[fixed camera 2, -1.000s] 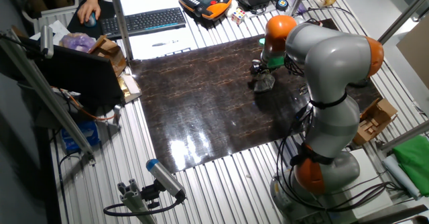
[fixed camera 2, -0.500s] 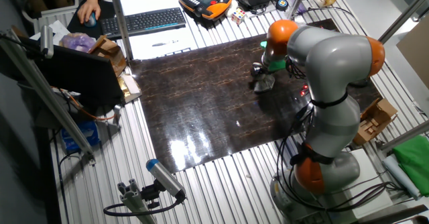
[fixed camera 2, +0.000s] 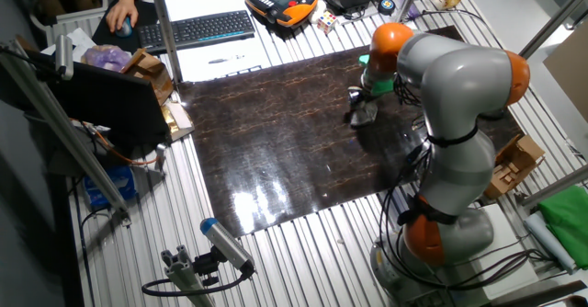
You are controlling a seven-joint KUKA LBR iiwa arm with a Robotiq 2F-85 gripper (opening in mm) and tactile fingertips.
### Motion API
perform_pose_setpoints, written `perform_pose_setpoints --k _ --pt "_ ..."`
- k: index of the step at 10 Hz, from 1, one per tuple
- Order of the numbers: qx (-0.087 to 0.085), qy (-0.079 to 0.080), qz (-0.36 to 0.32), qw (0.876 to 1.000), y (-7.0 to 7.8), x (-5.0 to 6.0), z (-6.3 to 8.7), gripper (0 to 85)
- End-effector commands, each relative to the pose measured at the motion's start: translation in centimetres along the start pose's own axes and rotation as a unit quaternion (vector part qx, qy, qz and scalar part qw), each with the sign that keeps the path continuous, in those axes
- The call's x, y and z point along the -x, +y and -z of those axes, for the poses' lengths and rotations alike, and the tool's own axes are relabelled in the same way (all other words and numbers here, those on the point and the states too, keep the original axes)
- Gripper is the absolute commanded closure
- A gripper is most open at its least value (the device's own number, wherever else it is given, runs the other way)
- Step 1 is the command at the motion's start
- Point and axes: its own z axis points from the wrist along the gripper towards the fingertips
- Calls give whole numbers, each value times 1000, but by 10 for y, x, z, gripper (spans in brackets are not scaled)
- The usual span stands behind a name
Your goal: Pick up a bag of things
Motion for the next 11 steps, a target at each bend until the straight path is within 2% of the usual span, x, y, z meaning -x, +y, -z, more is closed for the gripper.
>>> perform_pose_setpoints --k 1,2,5,8,11 --pt "-5 -5 0 1000 1 -1 1 843" --pt "-9 -7 2 1000 3 -1 1 843" --pt "-6 -3 4 1000 5 -1 6 843" --pt "-17 1 0 1000 10 -2 25 843" --pt "-13 -2 2 1000 16 -3 41 843"
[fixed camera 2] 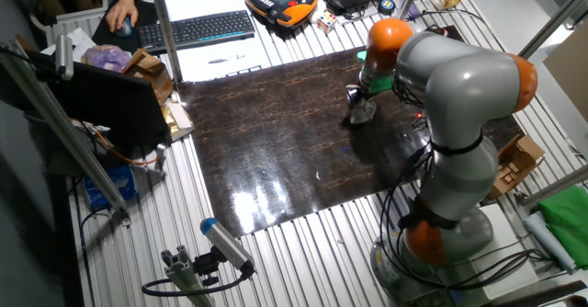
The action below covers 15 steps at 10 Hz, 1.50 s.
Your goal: Pick up a bag of things
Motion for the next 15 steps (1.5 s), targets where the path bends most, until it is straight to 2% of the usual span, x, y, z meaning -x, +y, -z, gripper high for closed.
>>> perform_pose_setpoints --k 1,3,7,9,15 --pt "2 -1 -2 1000 2 -1 6 843" --pt "1 2 -7 1000 6 -2 20 843" --pt "3 19 -17 1000 20 -4 51 843" --pt "-3 25 -21 999 29 -2 69 843" --pt "-1 40 -25 999 44 -1 96 843"
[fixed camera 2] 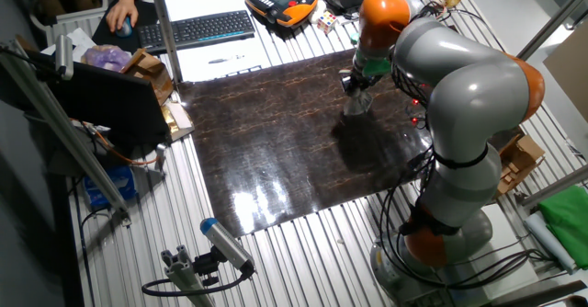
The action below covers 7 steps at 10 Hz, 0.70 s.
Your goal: Pick up a bag of things
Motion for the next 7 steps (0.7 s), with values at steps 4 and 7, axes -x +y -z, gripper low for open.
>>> perform_pose_setpoints --k 4,7 --pt "4 -3 5 1000 -1 -10 11 843" --pt "3 -3 12 1000 -1 -12 13 843"
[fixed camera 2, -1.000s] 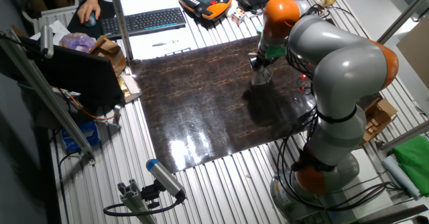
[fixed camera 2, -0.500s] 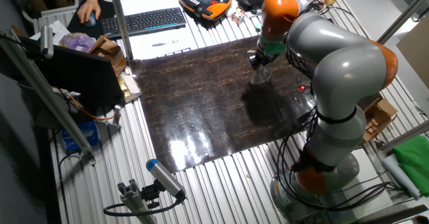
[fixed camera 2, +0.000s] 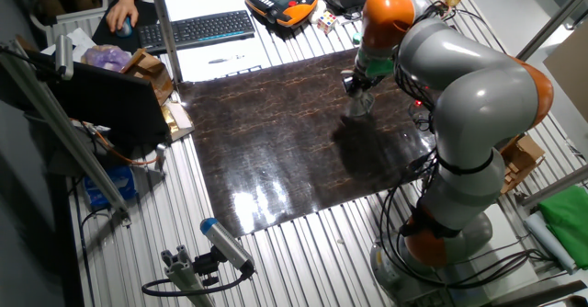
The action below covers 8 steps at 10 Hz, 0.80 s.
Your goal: Pick up a bag of things
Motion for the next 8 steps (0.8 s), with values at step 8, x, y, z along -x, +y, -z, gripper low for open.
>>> perform_pose_setpoints --k 8 --pt "18 11 2 1000 2 -7 5 843"
